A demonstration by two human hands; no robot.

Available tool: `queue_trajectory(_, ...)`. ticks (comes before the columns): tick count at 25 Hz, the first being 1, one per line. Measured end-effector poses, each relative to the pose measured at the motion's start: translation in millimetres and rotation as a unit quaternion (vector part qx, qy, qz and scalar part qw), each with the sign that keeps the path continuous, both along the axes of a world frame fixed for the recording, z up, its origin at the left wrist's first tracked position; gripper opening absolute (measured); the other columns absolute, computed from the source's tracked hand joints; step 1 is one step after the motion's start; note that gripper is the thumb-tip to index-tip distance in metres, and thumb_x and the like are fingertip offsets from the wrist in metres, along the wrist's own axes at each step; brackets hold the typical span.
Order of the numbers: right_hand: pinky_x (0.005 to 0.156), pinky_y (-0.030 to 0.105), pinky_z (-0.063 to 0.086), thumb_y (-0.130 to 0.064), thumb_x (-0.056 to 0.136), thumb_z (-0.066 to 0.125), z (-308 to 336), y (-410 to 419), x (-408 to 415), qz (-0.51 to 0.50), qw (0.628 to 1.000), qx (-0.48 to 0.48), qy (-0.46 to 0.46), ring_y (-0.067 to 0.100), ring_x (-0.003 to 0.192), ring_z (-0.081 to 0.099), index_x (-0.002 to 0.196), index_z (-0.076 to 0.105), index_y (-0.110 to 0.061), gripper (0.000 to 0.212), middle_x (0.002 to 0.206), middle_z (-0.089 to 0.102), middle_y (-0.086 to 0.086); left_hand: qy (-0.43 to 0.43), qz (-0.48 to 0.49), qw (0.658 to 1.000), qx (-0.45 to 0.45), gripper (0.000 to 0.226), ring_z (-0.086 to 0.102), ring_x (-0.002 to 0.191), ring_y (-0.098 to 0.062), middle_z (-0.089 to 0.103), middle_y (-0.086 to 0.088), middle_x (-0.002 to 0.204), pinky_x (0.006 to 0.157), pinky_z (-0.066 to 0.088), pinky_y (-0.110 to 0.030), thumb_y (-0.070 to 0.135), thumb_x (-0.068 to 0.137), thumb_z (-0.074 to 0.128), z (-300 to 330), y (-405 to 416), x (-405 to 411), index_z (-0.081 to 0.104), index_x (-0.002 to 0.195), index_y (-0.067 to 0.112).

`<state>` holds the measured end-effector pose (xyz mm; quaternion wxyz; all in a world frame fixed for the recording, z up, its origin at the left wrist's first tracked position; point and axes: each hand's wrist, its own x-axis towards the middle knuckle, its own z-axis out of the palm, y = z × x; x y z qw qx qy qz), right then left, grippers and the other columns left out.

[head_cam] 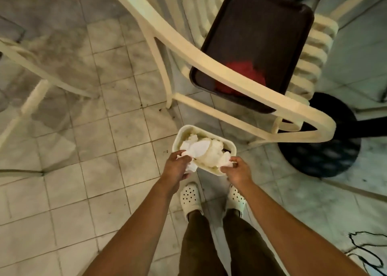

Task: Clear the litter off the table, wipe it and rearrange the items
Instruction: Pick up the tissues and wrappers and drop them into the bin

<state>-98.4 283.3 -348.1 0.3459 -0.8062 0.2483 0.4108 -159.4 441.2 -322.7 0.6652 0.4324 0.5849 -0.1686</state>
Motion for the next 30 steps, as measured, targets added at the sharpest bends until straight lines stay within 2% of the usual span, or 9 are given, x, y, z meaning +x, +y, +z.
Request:
queue_trajectory(3,0.083,0.035,0.052,-0.007,0.073,0.074,-45,4,6,-0.015,1.000,-0.007,-0.014,0.034,0.105,0.058,0.098,0.054,-0.021,0.035,0.121,0.058,0.014,0.017,-0.033,0.998,0.043,0.027,0.056,0.080,-0.020,0.056,-0.012,0.117,0.071,0.051,-0.036,0.010,0.086,0.059,-51,-2,15,0.053,0.110,0.020)
queue_trajectory(5,0.081,0.028,0.048,-0.005,0.075,0.071,-69,6,15,-0.013,1.000,-0.007,-0.027,0.032,0.108,0.057,0.111,0.056,-0.018,0.041,0.123,0.056,0.012,0.004,-0.064,0.997,0.040,0.044,0.056,0.092,-0.024,0.050,-0.011,0.130,0.075,0.051,-0.037,0.014,0.085,0.062,-81,-3,25,0.047,0.127,0.021)
queue_trajectory(8,0.095,0.041,0.048,-0.006,0.081,0.064,-90,8,22,-0.003,1.000,0.023,-0.008,0.033,0.112,0.055,0.138,0.040,-0.022,0.063,0.127,0.054,0.010,0.006,-0.098,0.995,-0.020,0.070,0.047,0.120,-0.030,0.035,-0.004,0.146,0.092,0.047,-0.043,0.032,0.087,0.062,-101,-10,34,0.023,0.145,0.031)
queue_trajectory(9,0.096,0.043,0.047,-0.008,0.084,0.061,-91,8,22,-0.001,1.000,0.025,-0.005,0.034,0.112,0.055,0.139,0.037,-0.024,0.063,0.127,0.054,0.011,0.019,-0.092,0.995,-0.017,0.069,0.045,0.123,-0.031,0.035,-0.004,0.146,0.094,0.046,-0.043,0.033,0.088,0.061,-102,-11,35,0.023,0.145,0.030)
queue_trajectory(12,0.092,0.028,0.041,-0.007,0.087,0.052,-72,7,18,-0.005,0.999,0.031,-0.009,0.029,0.115,0.052,0.136,0.044,-0.021,0.051,0.130,0.052,0.008,0.051,-0.077,0.996,0.020,0.050,0.052,0.114,-0.028,0.049,-0.010,0.135,0.085,0.048,-0.037,0.025,0.089,0.059,-84,-10,29,0.043,0.136,0.023)
queue_trajectory(17,0.068,0.013,0.040,0.002,0.088,0.050,25,23,2,-0.078,0.992,0.103,-0.011,0.021,0.106,0.049,0.123,0.049,-0.008,0.037,0.117,0.049,0.005,-0.020,-0.081,0.996,0.037,0.026,0.057,0.094,-0.020,0.060,-0.004,0.104,0.075,0.047,-0.032,0.016,0.090,0.053,17,-6,23,0.058,0.115,0.020)
queue_trajectory(21,0.064,0.022,0.039,0.003,0.086,0.051,133,46,9,-0.087,0.979,0.177,-0.051,0.016,0.080,0.049,0.116,0.053,-0.008,0.032,0.099,0.052,0.006,-0.110,-0.063,0.987,0.103,0.017,0.058,0.083,-0.016,0.060,0.002,0.093,0.065,0.045,-0.027,0.013,0.092,0.051,142,2,36,0.058,0.103,0.022)
queue_trajectory(24,0.064,0.022,0.042,0.001,0.087,0.050,226,44,42,-0.062,0.956,0.249,-0.144,0.010,0.066,0.047,0.109,0.050,-0.013,0.027,0.090,0.053,0.008,-0.180,-0.036,0.972,0.145,0.015,0.056,0.080,-0.013,0.058,0.005,0.087,0.064,0.045,-0.026,0.014,0.092,0.049,234,-12,50,0.060,0.093,0.025)
queue_trajectory(30,0.070,0.028,0.045,-0.003,0.085,0.056,383,-35,96,-0.060,0.903,0.247,-0.346,0.011,0.074,0.052,0.111,0.056,-0.006,0.025,0.076,0.050,-0.007,-0.298,-0.150,0.933,0.132,0.017,0.054,0.072,-0.007,0.058,0.009,0.081,0.055,0.040,-0.021,0.013,0.092,0.048,355,-102,94,0.060,0.091,0.026)
